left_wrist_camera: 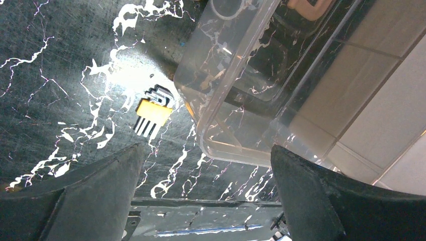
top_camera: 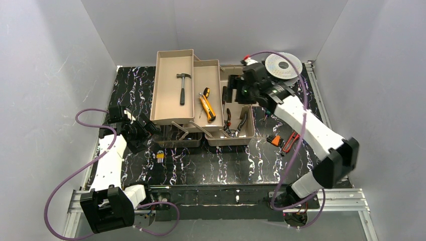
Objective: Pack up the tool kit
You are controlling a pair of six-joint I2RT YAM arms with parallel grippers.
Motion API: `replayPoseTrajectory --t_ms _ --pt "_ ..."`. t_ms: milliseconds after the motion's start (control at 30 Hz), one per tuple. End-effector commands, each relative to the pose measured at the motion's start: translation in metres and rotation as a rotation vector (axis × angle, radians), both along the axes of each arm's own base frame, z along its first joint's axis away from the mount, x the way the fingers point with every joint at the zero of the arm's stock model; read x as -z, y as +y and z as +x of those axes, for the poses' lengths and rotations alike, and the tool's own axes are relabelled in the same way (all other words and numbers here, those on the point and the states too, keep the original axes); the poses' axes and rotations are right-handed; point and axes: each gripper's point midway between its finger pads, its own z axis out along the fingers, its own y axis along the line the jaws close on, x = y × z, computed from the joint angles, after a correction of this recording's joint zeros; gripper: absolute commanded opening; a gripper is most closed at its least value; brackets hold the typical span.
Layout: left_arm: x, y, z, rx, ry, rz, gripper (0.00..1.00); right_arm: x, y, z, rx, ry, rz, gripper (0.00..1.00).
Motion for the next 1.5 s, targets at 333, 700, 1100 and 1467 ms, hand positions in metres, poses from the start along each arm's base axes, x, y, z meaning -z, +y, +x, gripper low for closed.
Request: replayPoseTrajectory --t_ms 333,700,1100,1467 --pt "-0.011 -0.010 0.003 0.046 -0.046 -0.037 0.99 0.122 -0.250 -0.066 0.738 0.217 -0.180 0.86" --pt "-0.012 -0.012 0.004 0.055 -0.052 -0.046 1.00 0.185 -0.253 -0.064 0.791 0.435 -0.165 0.87" --pt "-0.012 -0.012 0.004 0.057 -0.045 -0.045 0.99 0.203 -0.246 -0.043 0.765 0.457 -0.158 0.50" --pt "-0.011 -0.013 0.003 0.060 -0.039 -0.052 1.00 0.215 -0.260 -0.047 0.781 0.448 -0.240 0.38"
